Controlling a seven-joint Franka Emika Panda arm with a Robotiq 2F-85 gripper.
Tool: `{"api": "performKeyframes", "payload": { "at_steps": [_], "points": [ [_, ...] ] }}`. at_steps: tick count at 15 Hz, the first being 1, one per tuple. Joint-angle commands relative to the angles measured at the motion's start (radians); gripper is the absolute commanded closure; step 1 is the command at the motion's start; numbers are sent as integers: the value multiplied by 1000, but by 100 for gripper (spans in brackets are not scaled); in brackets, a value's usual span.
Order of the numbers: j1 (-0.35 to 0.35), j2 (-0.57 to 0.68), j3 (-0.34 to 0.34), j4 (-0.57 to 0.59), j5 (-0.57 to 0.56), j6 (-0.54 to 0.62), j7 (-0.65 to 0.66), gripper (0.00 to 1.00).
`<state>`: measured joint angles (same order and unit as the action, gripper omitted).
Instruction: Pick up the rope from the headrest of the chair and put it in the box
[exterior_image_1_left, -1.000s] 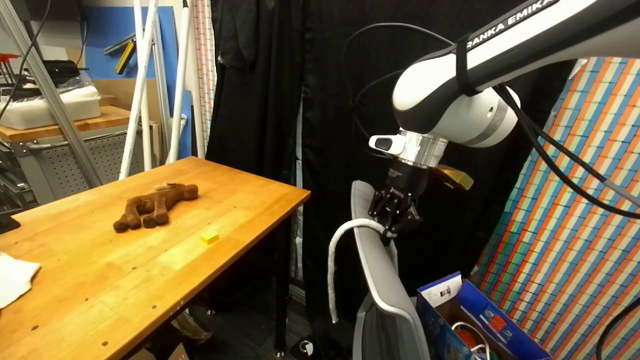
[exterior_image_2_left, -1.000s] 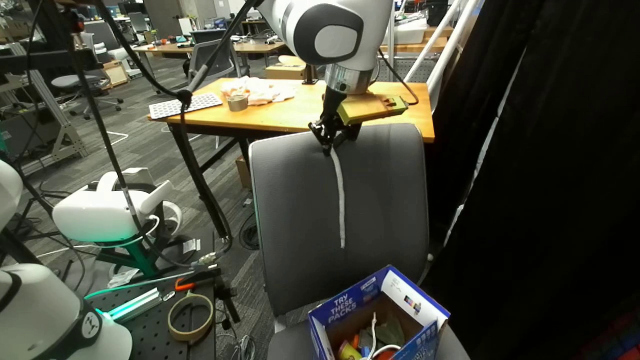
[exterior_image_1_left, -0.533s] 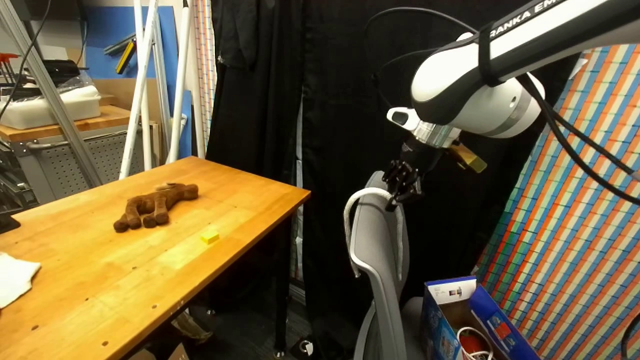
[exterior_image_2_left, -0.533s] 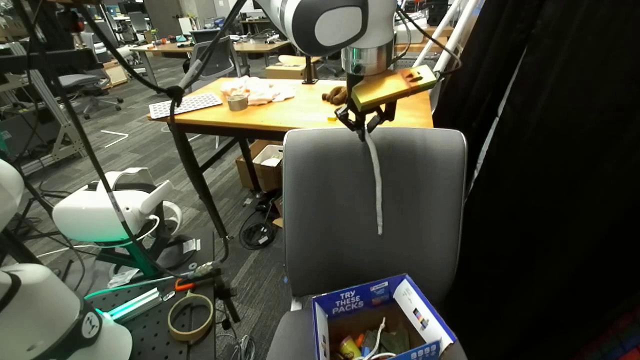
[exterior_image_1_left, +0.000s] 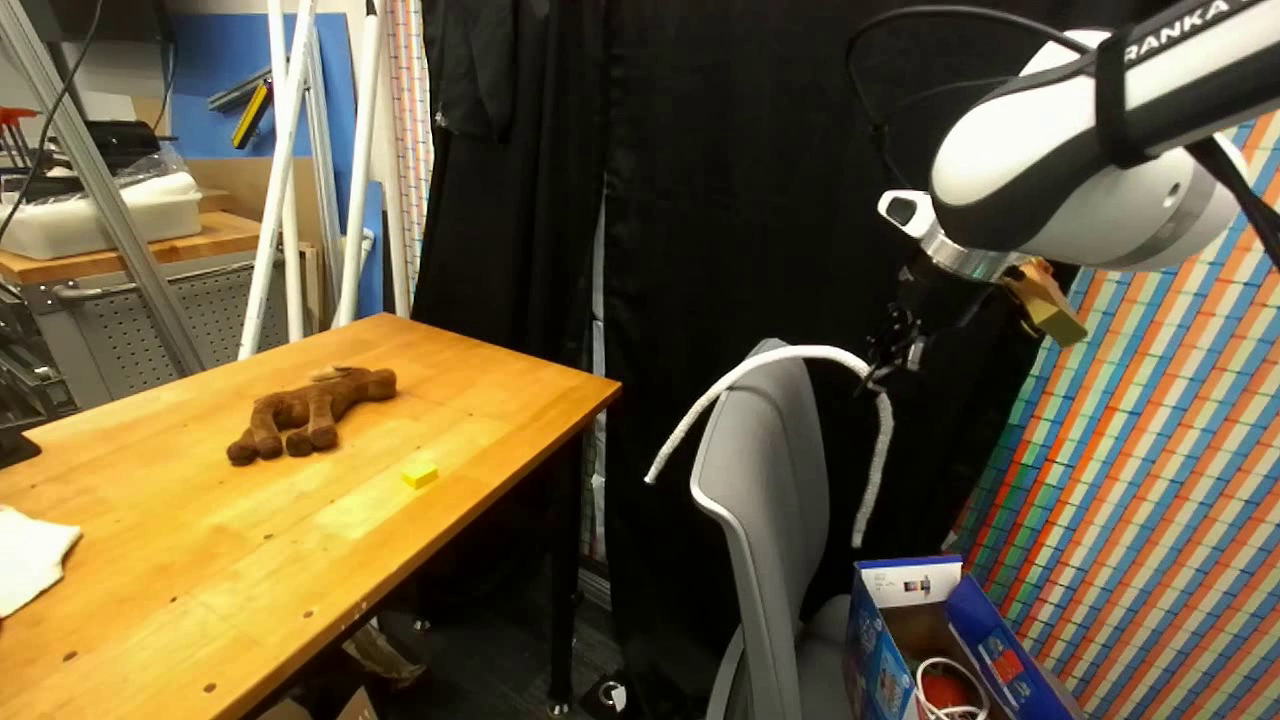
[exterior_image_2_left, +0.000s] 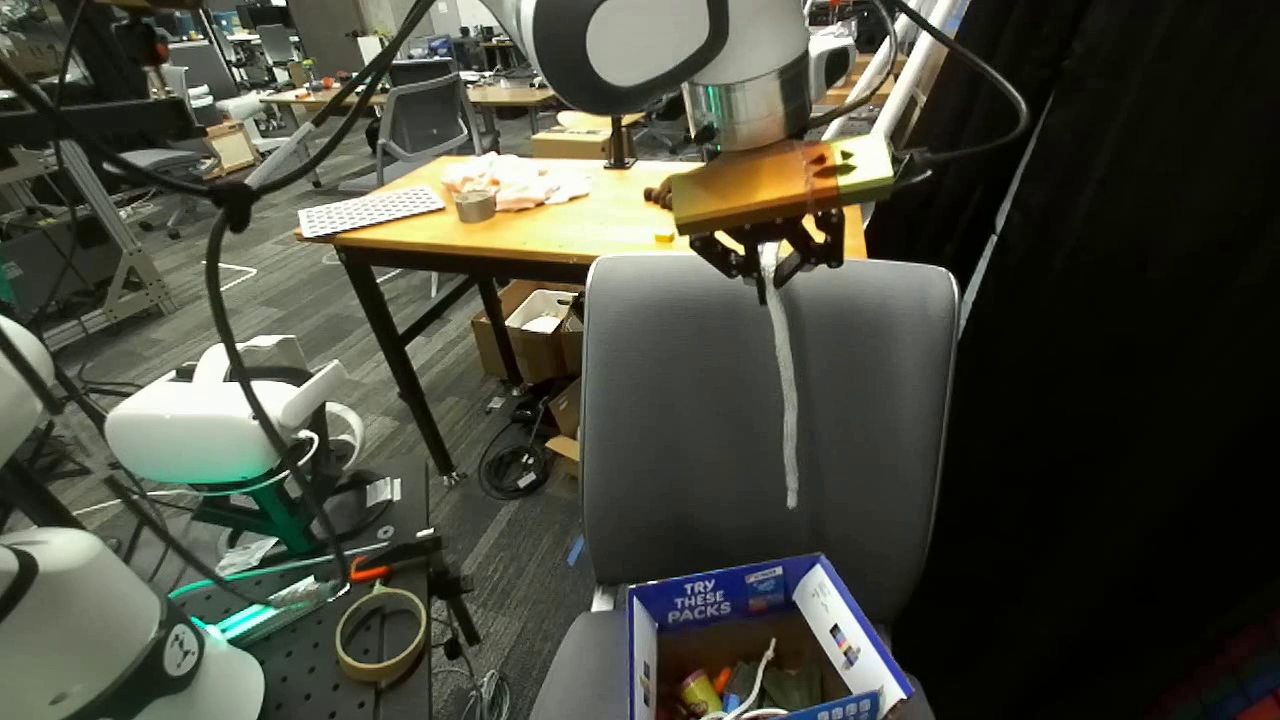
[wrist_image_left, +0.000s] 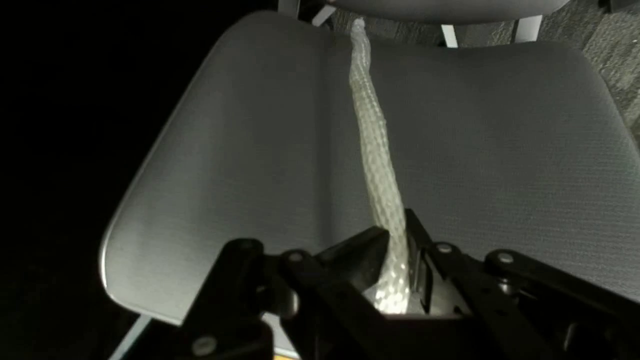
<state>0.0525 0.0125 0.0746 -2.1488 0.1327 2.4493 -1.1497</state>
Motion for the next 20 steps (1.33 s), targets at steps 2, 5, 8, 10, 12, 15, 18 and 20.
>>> {"api": "performKeyframes", "payload": {
  "at_steps": [2,5,8,10,12,15,18,20],
  "points": [
    [-16,-11,-32,-129,-156,124,295,87],
    [-27,19,-51,-156,-285,127,524,87],
    [-30,71,-59,-120,-342,62,722,86],
    [-31,118,-43,-70,-222,2,738,87],
    [-34,178,-38,-10,-165,-52,790,86],
    [-39,272,-52,80,-144,-113,907,87],
    [-45,347,-87,130,-180,-129,1045,87],
    [-46,379,-119,130,-206,-133,1131,87]
  ]
}}
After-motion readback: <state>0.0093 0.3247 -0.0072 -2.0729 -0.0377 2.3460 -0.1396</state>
